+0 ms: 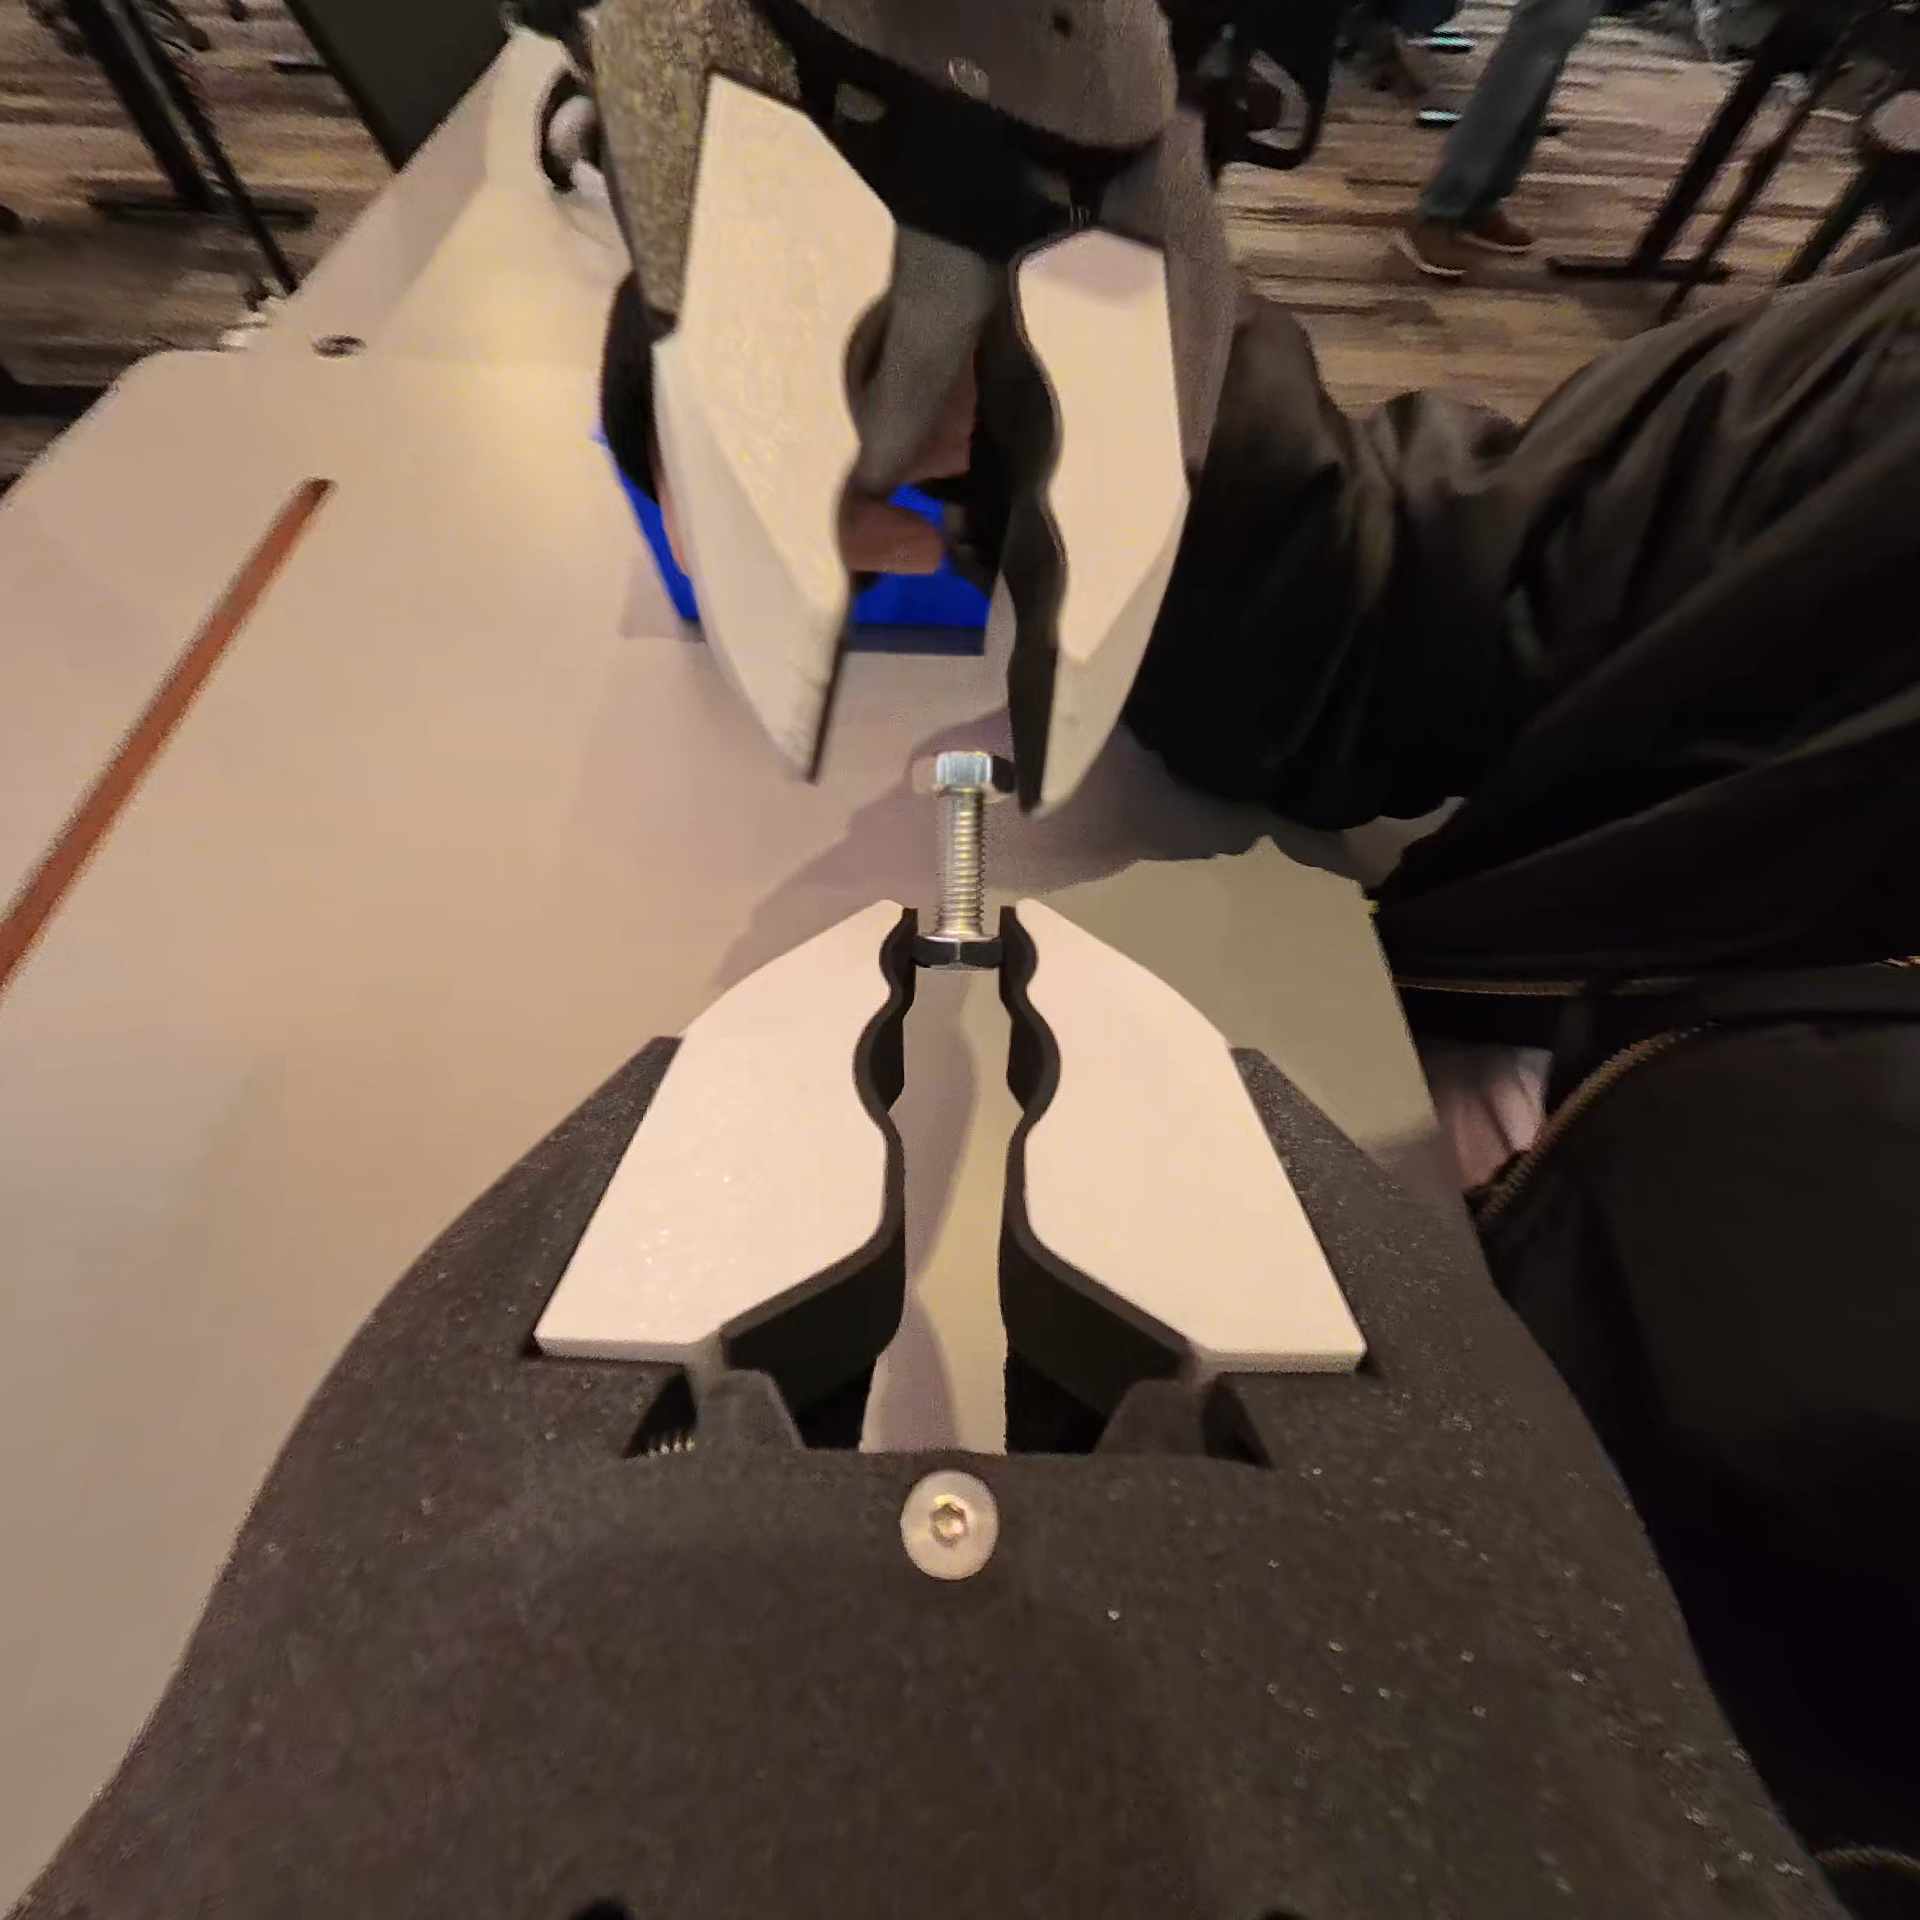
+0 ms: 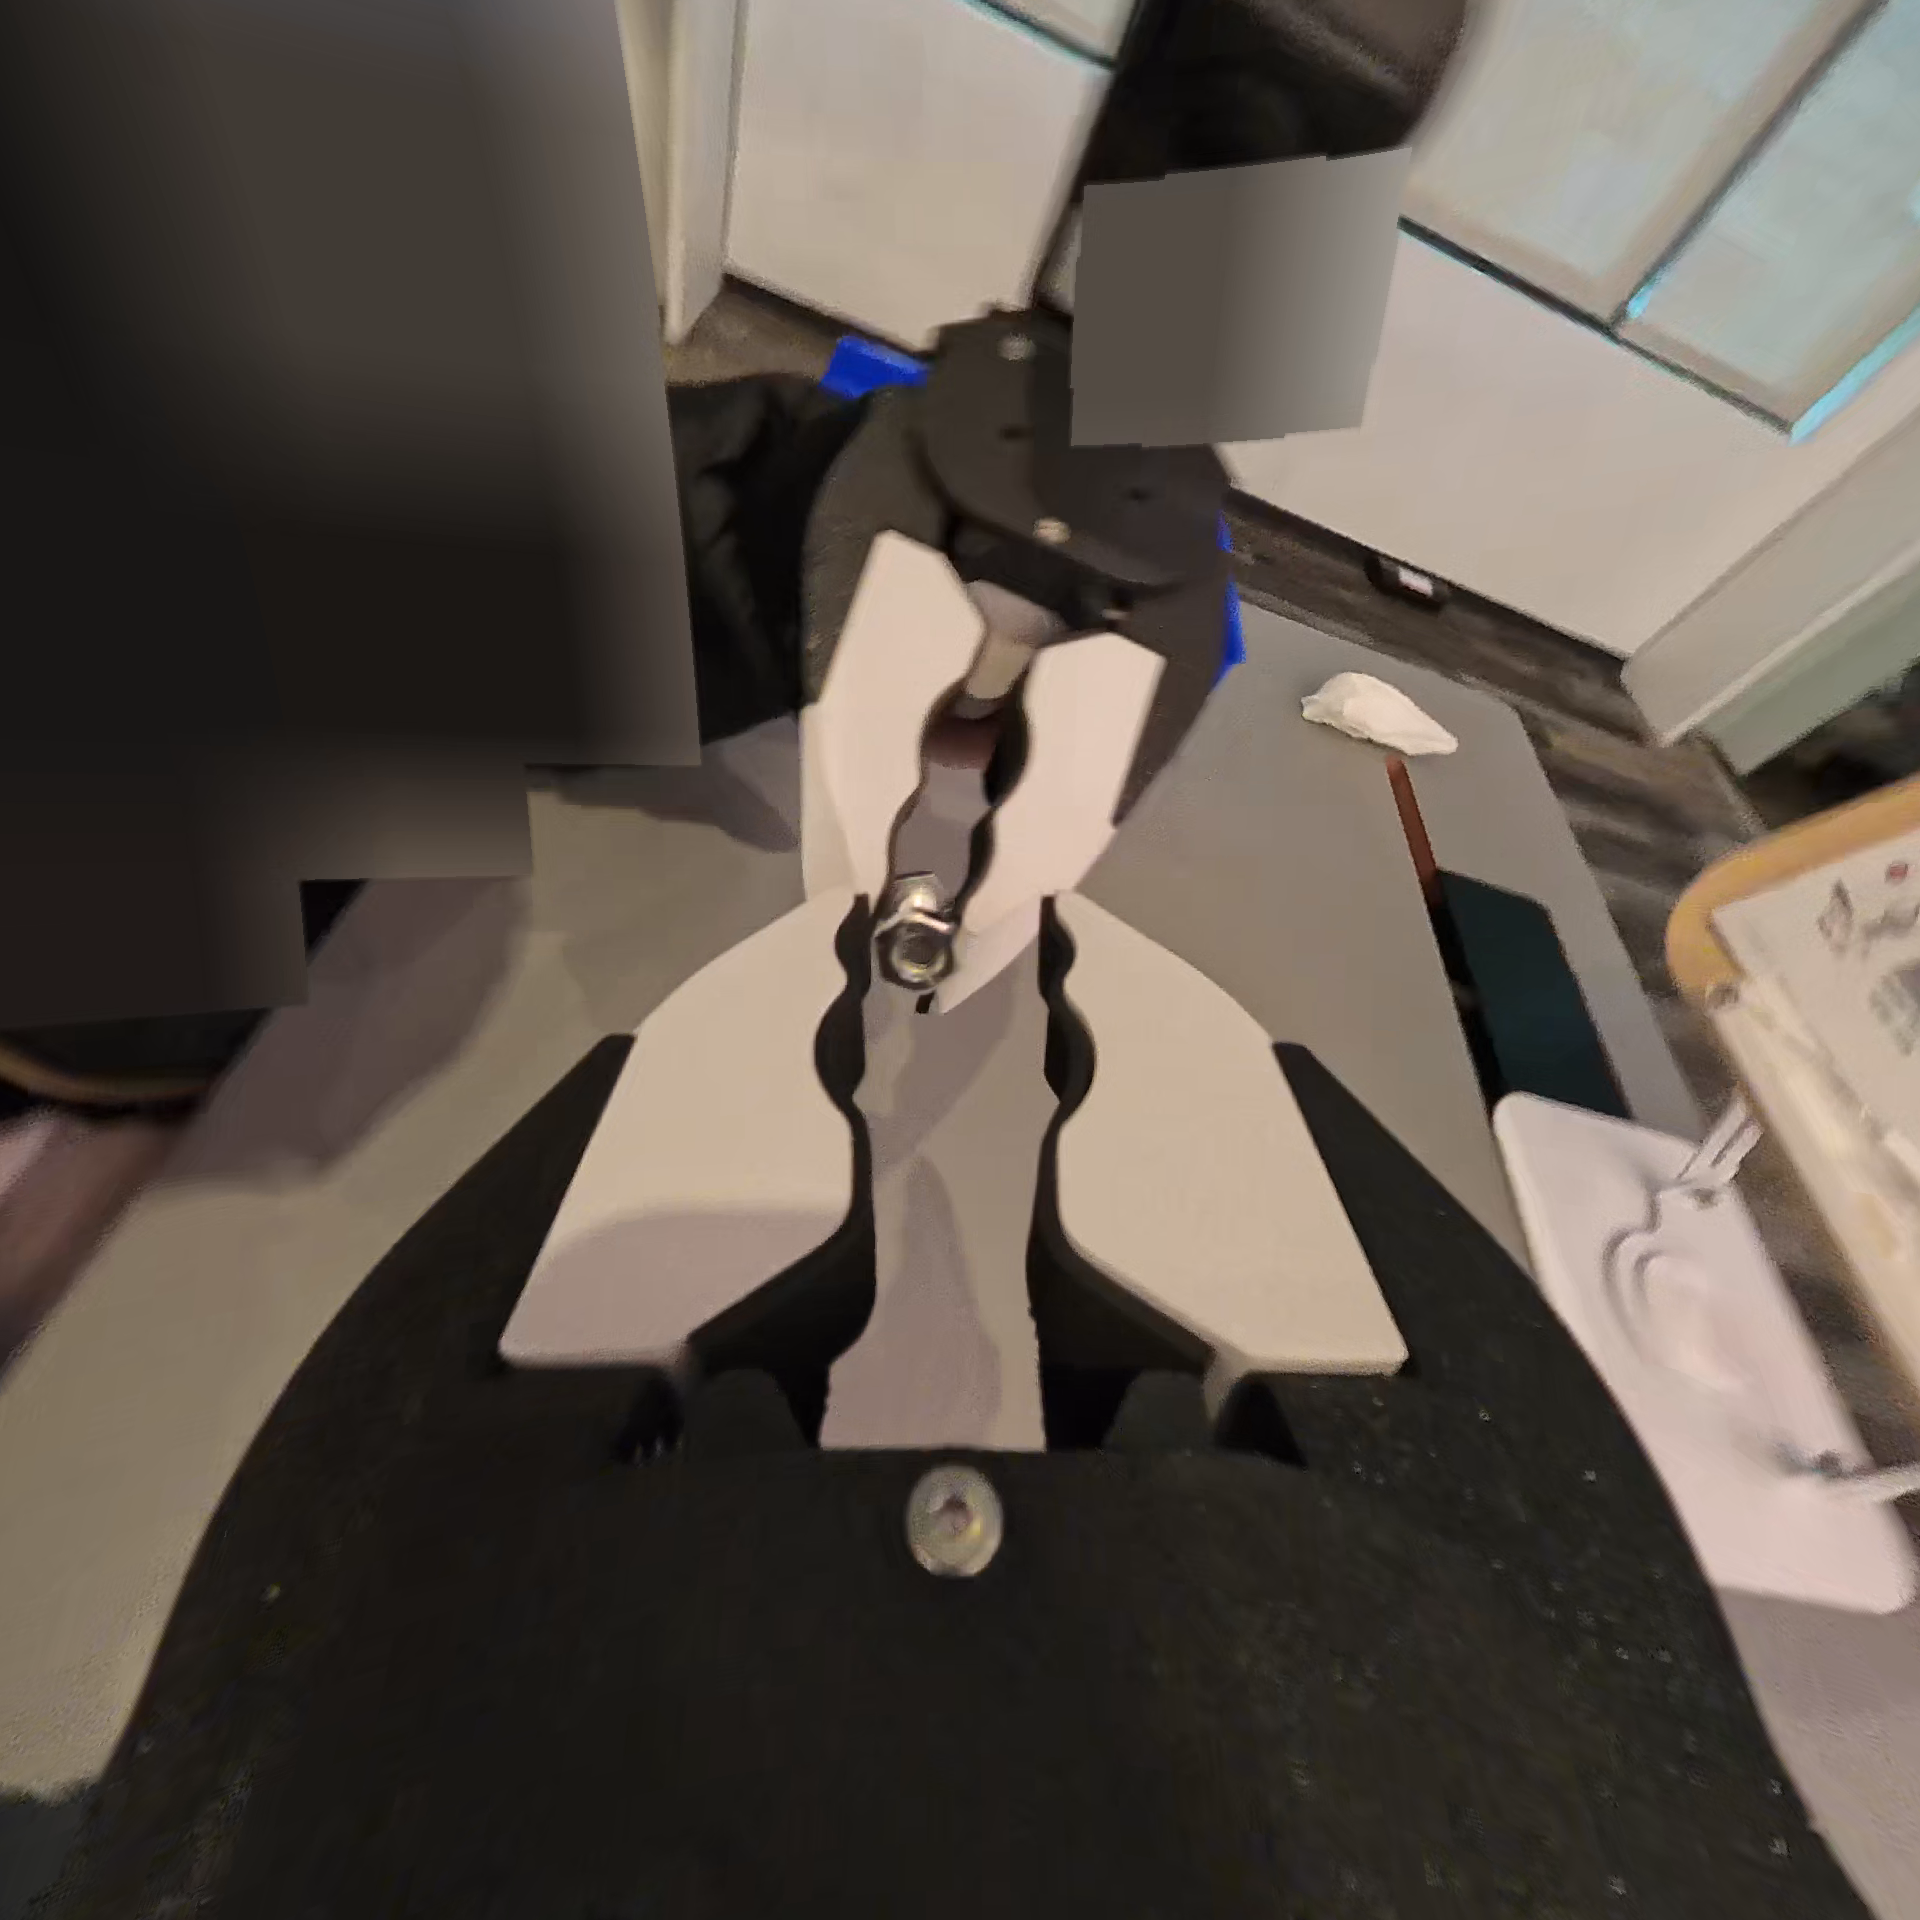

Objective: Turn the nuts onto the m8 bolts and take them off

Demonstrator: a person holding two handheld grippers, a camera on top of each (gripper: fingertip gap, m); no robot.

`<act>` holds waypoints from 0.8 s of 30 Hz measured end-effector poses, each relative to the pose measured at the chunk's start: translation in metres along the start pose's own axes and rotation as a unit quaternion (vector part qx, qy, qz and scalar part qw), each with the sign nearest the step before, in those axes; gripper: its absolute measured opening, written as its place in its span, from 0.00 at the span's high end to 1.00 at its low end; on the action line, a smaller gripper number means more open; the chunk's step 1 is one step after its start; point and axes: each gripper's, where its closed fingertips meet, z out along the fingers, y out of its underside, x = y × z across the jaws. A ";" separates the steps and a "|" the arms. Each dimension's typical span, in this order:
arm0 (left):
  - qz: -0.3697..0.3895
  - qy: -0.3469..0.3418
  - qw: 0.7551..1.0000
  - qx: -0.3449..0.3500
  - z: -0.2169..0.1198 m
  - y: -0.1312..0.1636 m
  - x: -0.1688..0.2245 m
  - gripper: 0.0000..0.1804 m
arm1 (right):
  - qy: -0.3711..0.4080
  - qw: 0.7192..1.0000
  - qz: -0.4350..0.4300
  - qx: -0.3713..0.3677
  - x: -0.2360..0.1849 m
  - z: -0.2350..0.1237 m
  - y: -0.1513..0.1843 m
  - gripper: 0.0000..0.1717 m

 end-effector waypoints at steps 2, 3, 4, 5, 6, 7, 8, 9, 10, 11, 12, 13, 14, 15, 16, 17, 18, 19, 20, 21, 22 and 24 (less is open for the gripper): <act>0.023 -0.046 0.999 0.008 -0.003 -0.005 -0.010 0.92 | 0.019 0.994 0.098 0.033 0.016 -0.007 -0.008 0.80; 0.032 -0.068 0.997 0.013 -0.005 -0.008 -0.015 0.92 | 0.021 0.987 0.150 0.047 0.022 -0.011 -0.011 0.81; 0.037 -0.099 0.994 0.013 -0.008 -0.010 -0.022 0.92 | 0.018 0.978 0.199 0.058 0.026 -0.014 -0.013 0.84; 0.045 -0.137 0.989 0.012 -0.011 -0.011 -0.031 0.92 | 0.016 0.968 0.243 0.067 0.028 -0.016 -0.013 0.83; 0.058 -0.176 0.983 0.006 -0.014 -0.011 -0.040 0.92 | 0.019 0.956 0.285 0.068 0.031 -0.018 -0.011 0.84; 0.073 -0.207 0.976 -0.001 -0.017 -0.012 -0.047 0.92 | 0.019 0.945 0.321 0.068 0.033 -0.018 -0.008 0.83; 0.083 -0.229 0.970 -0.001 -0.018 -0.013 -0.051 0.92 | 0.019 0.933 0.353 0.072 0.034 -0.017 -0.006 0.82; 0.090 -0.246 0.965 -0.004 -0.019 -0.014 -0.054 0.92 | 0.023 0.921 0.382 0.080 0.038 -0.017 -0.004 0.83; 0.100 -0.257 0.961 -0.007 -0.019 -0.015 -0.054 0.92 | 0.024 0.912 0.400 0.091 0.041 -0.017 -0.003 0.83; 0.109 -0.270 0.957 -0.006 -0.020 -0.017 -0.056 0.92 | 0.022 0.906 0.411 0.096 0.043 -0.016 -0.001 0.84; 0.119 -0.291 0.949 -0.010 -0.022 -0.018 -0.059 0.92 | 0.021 0.902 0.420 0.095 0.044 -0.015 0.002 0.86; 0.129 -0.306 0.943 -0.019 -0.023 -0.018 -0.061 0.92 | 0.017 0.898 0.429 0.093 0.045 -0.013 0.005 0.85; 0.135 -0.316 0.939 -0.029 -0.023 -0.016 -0.063 0.92 | 0.009 0.894 0.437 0.095 0.044 -0.010 0.005 0.85; 0.142 -0.329 0.933 -0.034 -0.024 -0.016 -0.065 0.92 | 0.001 0.891 0.444 0.098 0.043 -0.008 0.005 0.85; 0.149 -0.337 0.929 -0.038 -0.023 -0.016 -0.066 0.92 | -0.002 0.889 0.447 0.100 0.043 -0.006 0.005 0.85; 0.154 -0.335 0.929 -0.043 -0.021 -0.015 -0.065 0.92 | 0.000 0.888 0.448 0.099 0.043 -0.005 0.006 0.85; 0.156 -0.337 0.927 -0.045 -0.020 -0.015 -0.066 0.92 | 0.003 0.890 0.447 0.094 0.043 -0.003 0.007 0.86; 0.159 -0.343 0.925 -0.044 -0.020 -0.016 -0.066 0.92 | 0.003 0.892 0.443 0.089 0.042 -0.002 0.008 0.89; 0.160 -0.345 0.924 -0.048 -0.020 -0.015 -0.067 0.92 | 0.005 0.895 0.438 0.085 0.042 -0.001 0.009 0.91; 0.161 -0.344 0.924 -0.052 -0.020 -0.014 -0.067 0.92 | 0.009 0.899 0.431 0.077 0.042 -0.001 0.010 0.91; 0.160 -0.340 0.925 -0.053 -0.019 -0.013 -0.066 0.92 | 0.010 0.905 0.420 0.067 0.040 0.000 0.011 0.92; 0.151 -0.315 0.936 -0.050 -0.016 -0.012 -0.061 0.92 | 0.007 0.924 0.381 0.042 0.035 -0.001 0.011 0.92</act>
